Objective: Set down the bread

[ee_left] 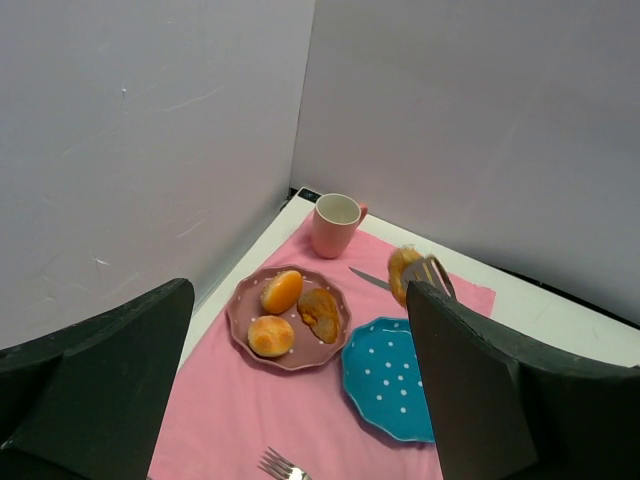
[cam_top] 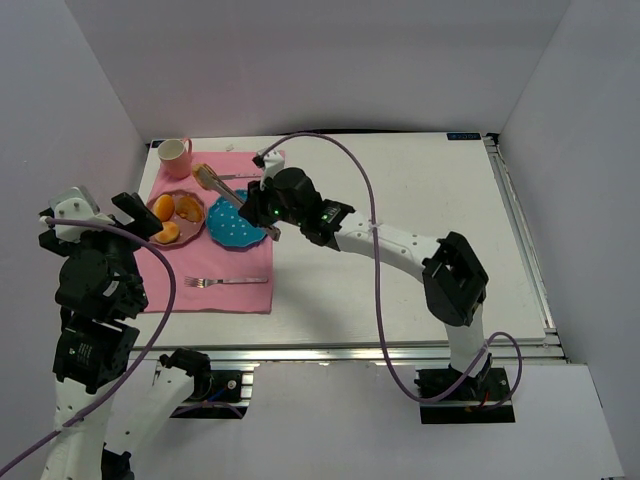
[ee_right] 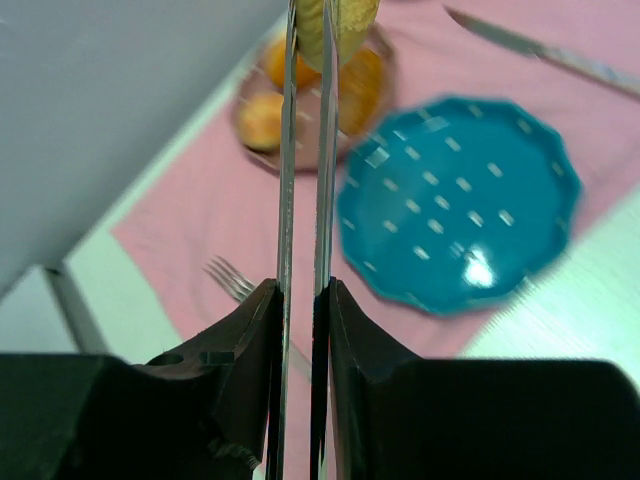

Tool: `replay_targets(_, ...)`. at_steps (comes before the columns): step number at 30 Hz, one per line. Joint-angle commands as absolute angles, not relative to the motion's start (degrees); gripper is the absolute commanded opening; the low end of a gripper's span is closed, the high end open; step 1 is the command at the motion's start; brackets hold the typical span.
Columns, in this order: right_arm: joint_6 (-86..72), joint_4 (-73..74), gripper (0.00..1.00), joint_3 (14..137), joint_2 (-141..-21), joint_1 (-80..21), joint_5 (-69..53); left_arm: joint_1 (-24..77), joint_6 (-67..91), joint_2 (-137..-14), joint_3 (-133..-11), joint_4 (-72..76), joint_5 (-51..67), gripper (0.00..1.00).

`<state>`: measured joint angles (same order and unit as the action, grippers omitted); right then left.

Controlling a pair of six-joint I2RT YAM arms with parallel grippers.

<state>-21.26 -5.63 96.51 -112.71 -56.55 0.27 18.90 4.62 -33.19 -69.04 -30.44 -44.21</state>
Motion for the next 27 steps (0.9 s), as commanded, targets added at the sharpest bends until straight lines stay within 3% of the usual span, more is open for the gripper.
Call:
replay_targets(1, -20.92, -3.26, 0.18, 94.49, -111.09, -55.11, 6.23, 19.07, 5.10, -33.40, -68.56, -31.38, -43.15, 0.98)
replay_targets(21, -24.43, 6.33, 0.22, 96.33, -119.88, -53.70, 11.60, 19.07, 4.83, -33.66, -68.20, -32.43, -43.68, 0.98)
replay_targets(27, -24.35, 4.92, 0.38, 93.78, -117.52, -53.70, 10.99, 19.07, 4.83, -33.49, -68.20, -32.34, -43.77, 0.98)
